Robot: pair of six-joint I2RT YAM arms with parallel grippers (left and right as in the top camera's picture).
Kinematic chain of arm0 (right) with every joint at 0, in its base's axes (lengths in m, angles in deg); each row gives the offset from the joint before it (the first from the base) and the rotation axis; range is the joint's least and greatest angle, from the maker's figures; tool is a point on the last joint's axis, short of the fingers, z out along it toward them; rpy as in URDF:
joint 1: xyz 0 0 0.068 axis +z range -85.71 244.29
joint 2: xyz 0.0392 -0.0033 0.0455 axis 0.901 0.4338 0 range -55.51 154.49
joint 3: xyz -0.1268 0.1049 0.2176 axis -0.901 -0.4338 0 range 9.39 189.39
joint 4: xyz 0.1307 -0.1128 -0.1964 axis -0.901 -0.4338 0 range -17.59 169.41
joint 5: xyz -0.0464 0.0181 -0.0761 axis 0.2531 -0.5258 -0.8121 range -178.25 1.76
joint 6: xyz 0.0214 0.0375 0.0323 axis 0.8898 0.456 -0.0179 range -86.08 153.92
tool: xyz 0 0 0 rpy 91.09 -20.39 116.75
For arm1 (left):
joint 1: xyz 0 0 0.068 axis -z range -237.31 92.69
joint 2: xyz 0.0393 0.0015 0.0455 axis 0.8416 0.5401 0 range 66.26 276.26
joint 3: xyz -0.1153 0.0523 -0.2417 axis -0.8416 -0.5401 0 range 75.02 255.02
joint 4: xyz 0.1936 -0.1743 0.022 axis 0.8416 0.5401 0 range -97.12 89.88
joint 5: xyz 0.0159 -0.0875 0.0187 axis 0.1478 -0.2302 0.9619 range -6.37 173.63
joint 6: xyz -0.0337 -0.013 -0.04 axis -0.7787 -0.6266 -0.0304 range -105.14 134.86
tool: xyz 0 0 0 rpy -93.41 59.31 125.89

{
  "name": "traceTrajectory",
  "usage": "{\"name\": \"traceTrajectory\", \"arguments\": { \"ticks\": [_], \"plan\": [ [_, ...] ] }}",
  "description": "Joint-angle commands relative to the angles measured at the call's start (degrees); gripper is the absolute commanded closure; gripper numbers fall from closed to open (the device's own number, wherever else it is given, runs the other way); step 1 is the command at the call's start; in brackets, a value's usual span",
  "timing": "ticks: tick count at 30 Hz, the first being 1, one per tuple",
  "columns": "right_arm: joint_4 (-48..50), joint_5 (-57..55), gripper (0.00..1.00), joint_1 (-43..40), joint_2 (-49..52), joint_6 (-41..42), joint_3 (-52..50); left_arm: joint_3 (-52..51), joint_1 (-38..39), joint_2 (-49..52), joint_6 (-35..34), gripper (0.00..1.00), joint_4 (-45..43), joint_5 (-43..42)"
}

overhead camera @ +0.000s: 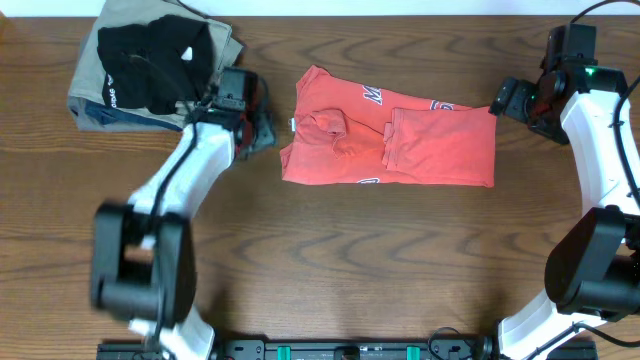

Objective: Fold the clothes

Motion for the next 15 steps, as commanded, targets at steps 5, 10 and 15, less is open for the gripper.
{"name": "traceTrajectory", "arguments": {
  "ticks": [5,10,15],
  "plan": [
    [-0.07,-0.59,0.01,-0.2,0.09,0.98,-0.2,0.63,9.33,-7.89,2.32,0.65,-1.11,-8.41],
    [-0.07,-0.59,0.01,-0.2,0.09,0.98,-0.2,0.63,14.56,-3.8,2.8,0.66,-4.96,-8.0],
    [-0.07,-0.59,0.01,-0.22,0.09,0.98,-0.2,0.66,16.24,2.16,2.54,0.71,-11.02,-8.09]
  ]
}}
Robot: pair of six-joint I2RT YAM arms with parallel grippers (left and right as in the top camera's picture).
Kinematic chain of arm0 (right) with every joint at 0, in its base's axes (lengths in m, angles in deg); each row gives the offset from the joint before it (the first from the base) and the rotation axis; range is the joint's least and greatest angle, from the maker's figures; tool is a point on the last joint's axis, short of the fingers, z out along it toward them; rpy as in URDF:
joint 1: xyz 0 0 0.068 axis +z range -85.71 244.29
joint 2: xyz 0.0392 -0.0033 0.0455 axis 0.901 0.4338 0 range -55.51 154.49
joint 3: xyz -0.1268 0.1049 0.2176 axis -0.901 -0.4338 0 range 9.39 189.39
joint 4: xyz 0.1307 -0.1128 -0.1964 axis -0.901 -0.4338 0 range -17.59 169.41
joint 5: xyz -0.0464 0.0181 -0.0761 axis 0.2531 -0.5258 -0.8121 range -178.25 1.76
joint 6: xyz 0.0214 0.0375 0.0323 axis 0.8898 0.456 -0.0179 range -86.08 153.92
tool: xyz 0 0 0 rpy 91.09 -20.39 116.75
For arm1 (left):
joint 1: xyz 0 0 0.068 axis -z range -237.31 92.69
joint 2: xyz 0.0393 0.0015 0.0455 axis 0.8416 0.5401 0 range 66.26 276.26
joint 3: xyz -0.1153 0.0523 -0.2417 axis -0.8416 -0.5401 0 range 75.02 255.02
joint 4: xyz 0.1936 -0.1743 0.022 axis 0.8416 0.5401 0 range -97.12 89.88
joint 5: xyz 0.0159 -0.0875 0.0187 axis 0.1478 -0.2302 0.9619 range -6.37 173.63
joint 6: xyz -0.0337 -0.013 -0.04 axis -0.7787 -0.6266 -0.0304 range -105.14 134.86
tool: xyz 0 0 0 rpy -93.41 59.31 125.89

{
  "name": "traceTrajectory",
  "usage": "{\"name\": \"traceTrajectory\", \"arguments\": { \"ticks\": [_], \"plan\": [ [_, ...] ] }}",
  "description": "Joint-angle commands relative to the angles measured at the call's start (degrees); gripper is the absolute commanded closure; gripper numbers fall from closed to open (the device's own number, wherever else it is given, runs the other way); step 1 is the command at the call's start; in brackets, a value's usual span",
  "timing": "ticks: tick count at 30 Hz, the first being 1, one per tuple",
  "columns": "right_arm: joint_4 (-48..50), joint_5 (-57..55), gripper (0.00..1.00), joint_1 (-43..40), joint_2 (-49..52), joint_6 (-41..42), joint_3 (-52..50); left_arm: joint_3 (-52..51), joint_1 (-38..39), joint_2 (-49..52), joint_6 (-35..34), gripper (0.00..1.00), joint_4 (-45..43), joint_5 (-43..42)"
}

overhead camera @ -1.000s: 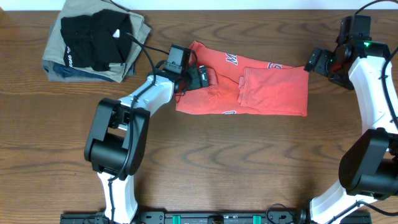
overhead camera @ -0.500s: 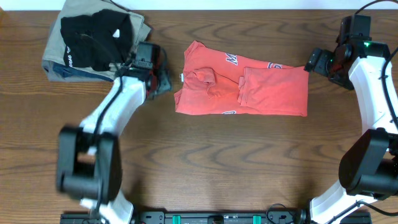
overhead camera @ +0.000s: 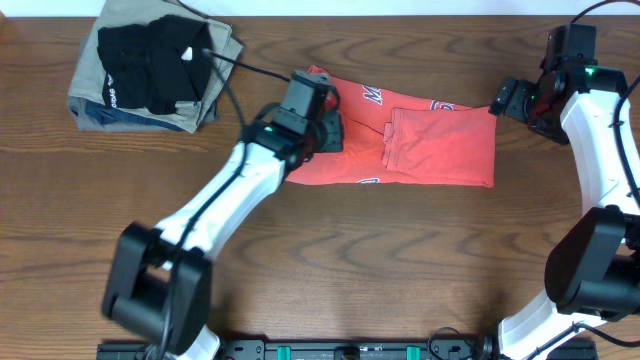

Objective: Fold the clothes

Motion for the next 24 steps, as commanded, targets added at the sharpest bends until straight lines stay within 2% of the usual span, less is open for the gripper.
{"name": "traceTrajectory", "arguments": {
  "ticks": [1,5,7,10,20,22,24],
  "plan": [
    [-0.07,-0.59,0.01,-0.2,0.09,0.96,-0.2,-0.17,0.37,4.0,0.55,0.73,-2.95,-0.48],
    [-0.07,-0.59,0.01,-0.22,0.09,0.96,-0.2,-0.15,0.44,8.37,0.35,0.8,-7.93,-2.05],
    [-0.07,-0.59,0.01,-0.2,0.09,0.96,-0.2,-0.15,0.42,9.51,0.37,0.81,-9.16,-2.38],
    [-0.07,-0.59,0.01,-0.22,0.09,0.96,-0.2,-0.15,0.42,9.73,1.09,0.94,-9.29,-2.16],
    [-0.07,-0.59,0.01,-0.22,0.09,0.96,-0.2,-0.15,0.44,2.21,2.32,0.94,-7.28,-1.57],
    [-0.07,-0.59,0.01,-0.22,0.09,0.96,-0.2,-0.15,0.44,0.57,2.29,0.94,-6.12,1.84],
    [-0.07,-0.59,0.01,-0.2,0.09,0.96,-0.2,-0.15,0.44,-0.5,2.25,0.94,-4.2,8.74]
  ]
}}
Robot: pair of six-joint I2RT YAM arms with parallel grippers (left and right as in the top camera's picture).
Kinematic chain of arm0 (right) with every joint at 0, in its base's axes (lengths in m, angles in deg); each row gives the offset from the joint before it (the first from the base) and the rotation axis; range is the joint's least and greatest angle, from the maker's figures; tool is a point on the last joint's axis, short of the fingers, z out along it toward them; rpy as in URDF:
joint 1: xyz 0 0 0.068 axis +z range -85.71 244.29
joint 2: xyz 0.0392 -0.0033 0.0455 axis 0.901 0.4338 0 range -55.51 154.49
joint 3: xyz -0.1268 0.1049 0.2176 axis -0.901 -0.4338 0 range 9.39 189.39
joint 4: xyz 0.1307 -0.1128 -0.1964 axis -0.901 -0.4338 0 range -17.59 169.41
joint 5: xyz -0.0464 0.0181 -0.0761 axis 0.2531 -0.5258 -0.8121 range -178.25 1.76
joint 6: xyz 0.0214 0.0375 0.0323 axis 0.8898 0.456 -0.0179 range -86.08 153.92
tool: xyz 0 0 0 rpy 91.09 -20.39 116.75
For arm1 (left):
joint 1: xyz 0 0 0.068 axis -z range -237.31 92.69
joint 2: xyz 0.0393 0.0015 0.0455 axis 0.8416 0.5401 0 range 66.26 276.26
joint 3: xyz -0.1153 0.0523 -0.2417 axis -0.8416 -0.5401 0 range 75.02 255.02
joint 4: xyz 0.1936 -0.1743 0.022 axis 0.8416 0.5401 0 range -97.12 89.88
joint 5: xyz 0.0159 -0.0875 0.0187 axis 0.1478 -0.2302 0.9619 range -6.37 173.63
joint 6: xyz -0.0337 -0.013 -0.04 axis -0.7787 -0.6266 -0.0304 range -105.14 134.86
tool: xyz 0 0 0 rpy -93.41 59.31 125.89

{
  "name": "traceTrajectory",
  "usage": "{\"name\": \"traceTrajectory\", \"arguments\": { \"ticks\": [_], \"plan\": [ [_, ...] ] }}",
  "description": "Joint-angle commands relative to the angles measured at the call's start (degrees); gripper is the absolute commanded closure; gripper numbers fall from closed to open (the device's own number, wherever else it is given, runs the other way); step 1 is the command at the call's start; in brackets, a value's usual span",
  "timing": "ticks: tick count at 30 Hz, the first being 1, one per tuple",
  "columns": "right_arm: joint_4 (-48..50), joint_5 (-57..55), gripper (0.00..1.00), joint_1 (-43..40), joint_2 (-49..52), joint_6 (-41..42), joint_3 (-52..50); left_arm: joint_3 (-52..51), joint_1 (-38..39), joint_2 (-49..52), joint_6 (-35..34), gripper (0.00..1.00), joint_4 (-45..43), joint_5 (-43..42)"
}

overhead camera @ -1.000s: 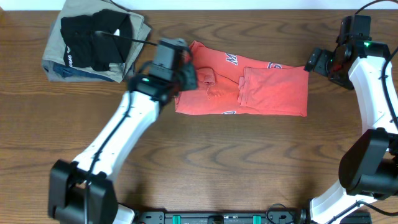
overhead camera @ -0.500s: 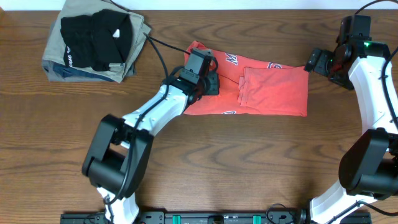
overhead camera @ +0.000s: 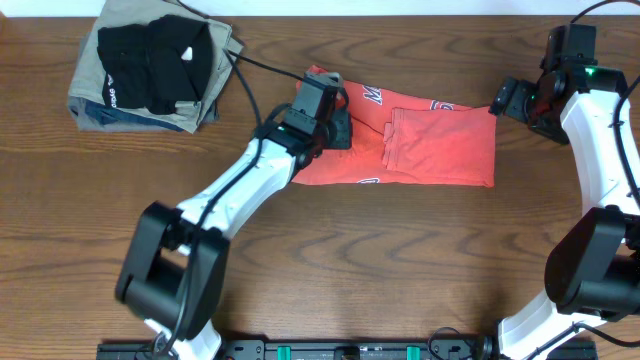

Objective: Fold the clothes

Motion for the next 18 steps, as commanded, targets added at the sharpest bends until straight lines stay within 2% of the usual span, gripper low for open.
{"name": "traceTrajectory", "arguments": {
  "ticks": [1,5,7,10,13,16,18],
  "plan": [
    [-0.07,-0.57,0.01,-0.22,0.09,0.98,-0.2,-0.09,0.0,-2.8,0.79,0.94,2.34,11.21],
    [-0.07,-0.57,0.01,-0.22,0.09,0.98,-0.2,-0.09,-0.33,-2.6,0.7,0.94,6.49,20.06],
    [-0.07,-0.57,0.01,-0.22,0.09,0.98,-0.2,-0.09,-0.55,-2.36,0.72,0.92,7.87,20.63],
    [-0.07,-0.57,0.01,-0.2,0.09,0.98,-0.2,-0.09,-0.5,-2.12,0.72,0.83,8.46,20.55],
    [-0.07,-0.57,0.01,-0.22,0.09,0.98,-0.2,-0.09,0.0,-2.21,0.72,0.83,7.15,16.52],
    [-0.07,-0.57,0.01,-0.22,0.09,1.01,-0.2,-0.09,0.85,-2.21,0.79,0.83,4.04,7.37],
    [-0.09,-0.57,0.01,-0.22,0.09,0.98,-0.2,-0.09,2.16,-2.21,1.22,0.87,1.6,2.19]
  ]
}}
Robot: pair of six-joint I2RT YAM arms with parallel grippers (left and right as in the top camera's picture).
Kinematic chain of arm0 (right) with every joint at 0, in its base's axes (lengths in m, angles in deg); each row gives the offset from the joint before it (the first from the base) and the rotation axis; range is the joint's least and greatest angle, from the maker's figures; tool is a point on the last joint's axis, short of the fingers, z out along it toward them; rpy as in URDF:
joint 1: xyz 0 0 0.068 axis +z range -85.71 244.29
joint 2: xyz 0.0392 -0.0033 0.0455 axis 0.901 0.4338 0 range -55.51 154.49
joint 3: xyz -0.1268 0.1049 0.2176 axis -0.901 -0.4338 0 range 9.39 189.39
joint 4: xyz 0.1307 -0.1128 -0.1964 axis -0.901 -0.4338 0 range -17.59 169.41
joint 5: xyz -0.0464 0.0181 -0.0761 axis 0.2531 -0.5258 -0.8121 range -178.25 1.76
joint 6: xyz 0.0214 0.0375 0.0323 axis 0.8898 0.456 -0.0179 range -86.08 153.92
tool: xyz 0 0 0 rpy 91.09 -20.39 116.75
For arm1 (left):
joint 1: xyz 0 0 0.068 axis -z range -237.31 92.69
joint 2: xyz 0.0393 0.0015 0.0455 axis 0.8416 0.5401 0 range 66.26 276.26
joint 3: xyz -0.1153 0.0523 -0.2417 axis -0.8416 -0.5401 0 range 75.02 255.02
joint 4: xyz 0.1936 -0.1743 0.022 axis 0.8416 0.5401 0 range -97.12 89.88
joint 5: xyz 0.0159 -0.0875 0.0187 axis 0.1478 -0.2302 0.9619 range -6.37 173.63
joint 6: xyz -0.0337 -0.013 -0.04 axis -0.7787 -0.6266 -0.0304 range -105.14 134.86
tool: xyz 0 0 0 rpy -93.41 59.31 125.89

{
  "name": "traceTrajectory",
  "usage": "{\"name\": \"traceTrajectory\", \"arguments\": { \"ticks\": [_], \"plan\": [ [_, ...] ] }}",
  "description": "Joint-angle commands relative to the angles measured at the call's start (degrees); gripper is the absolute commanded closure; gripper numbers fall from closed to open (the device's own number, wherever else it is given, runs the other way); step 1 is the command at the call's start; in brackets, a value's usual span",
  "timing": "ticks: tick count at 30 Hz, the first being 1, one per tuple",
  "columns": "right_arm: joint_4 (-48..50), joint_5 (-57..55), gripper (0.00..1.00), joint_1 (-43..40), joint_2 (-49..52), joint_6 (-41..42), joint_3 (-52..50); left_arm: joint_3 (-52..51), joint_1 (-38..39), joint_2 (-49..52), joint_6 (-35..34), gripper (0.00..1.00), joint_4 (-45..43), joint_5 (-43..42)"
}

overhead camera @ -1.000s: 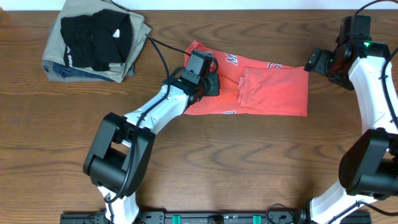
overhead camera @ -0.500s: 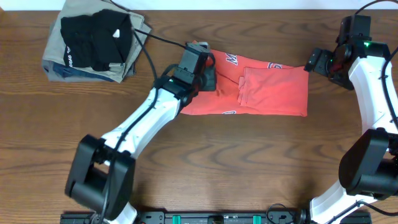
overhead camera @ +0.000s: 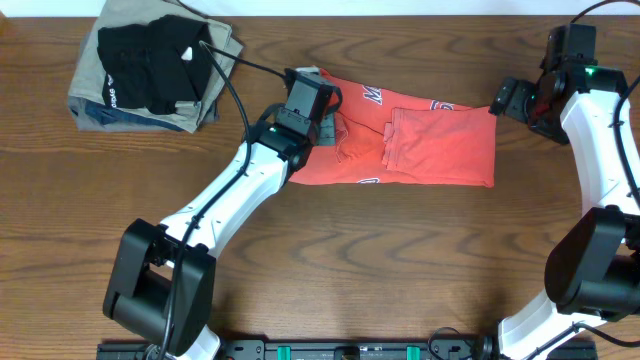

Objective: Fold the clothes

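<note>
A red shirt [overhead camera: 440, 150] with white lettering lies flat mid-table, its sleeves folded in over the body. My left gripper [overhead camera: 322, 126] is down on the shirt's left end, near the collar. The wrist hides its fingers, so their state cannot be read. My right gripper [overhead camera: 503, 99] hangs just off the shirt's upper right corner. Whether it touches the cloth or is open cannot be told from overhead.
A stack of folded clothes [overhead camera: 150, 65] sits at the far left, a black garment on top of khaki and grey ones. The left arm's cable runs over the stack's right edge. The brown wooden table [overhead camera: 380, 260] carries everything.
My left gripper has shifted slightly left and towards the far edge over the shirt's collar end. The shirt and the right arm look unchanged.
First my left gripper was on the table between the folded stack and the red shirt. Then it was over the shirt's left end, then a little further in by the collar, now slightly back left. The right gripper stayed by the shirt's upper right corner throughout.
</note>
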Motion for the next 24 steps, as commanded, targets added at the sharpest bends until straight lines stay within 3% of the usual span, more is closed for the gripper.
{"name": "traceTrajectory", "arguments": {
  "ticks": [1,10,24],
  "plan": [
    [-0.07,-0.59,0.01,-0.22,0.09,0.98,-0.2,-0.09,2.6,0.44,1.62,0.88,-2.32,-10.36],
    [-0.07,-0.59,0.01,-0.2,0.09,0.98,-0.2,-0.09,10.67,4.46,7.58,0.88,-7.98,-7.61],
    [-0.07,-0.59,0.02,-0.2,0.09,0.98,-0.2,-0.09,0.98,12.33,7.54,0.88,-6.23,-0.66]
  ]
}}
